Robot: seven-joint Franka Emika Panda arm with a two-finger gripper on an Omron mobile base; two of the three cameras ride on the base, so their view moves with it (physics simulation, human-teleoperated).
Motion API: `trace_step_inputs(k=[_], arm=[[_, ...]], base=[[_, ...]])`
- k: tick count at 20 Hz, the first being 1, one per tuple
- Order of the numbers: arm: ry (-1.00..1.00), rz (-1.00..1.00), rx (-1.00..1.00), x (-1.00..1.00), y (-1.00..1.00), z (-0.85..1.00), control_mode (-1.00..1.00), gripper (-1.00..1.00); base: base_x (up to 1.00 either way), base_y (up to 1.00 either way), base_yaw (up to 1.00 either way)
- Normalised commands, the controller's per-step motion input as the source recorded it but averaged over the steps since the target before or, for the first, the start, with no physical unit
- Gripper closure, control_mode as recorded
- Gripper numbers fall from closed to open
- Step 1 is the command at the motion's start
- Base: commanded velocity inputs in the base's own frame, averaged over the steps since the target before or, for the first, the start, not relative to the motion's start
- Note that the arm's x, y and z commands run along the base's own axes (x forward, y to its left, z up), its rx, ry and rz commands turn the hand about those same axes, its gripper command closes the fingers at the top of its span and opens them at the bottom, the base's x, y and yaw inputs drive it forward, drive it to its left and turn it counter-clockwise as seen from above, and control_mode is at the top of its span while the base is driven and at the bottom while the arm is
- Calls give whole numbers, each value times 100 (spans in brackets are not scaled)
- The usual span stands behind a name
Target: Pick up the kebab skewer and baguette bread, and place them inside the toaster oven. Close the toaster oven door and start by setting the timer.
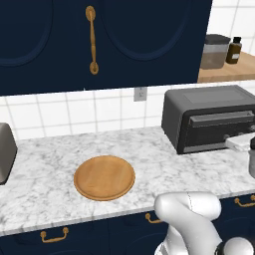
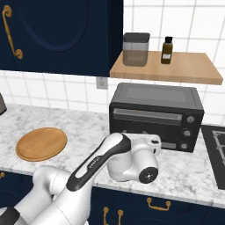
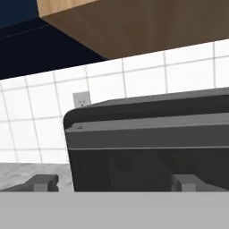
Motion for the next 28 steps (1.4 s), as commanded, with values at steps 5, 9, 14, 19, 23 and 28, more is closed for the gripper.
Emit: trace_step_inputs(k=[5,9,14,19,23,28], arm=[[0,0,-6,-48,-50,0,-100,-100],[0,-1,-12,-3,-65,0,-100,-100],[0,-3,-10,0,-92,0,-100,-100],[-3,-3,-1,9,-68,2,-100,-100],[-15,0,0,24,-28,8,-100,-100],[-11,-1,0,56,-8,9,-100,-100]], base=[[0,0,0],[0,0,0],[0,0,0],[0,0,0],[0,0,0],[0,0,0]])
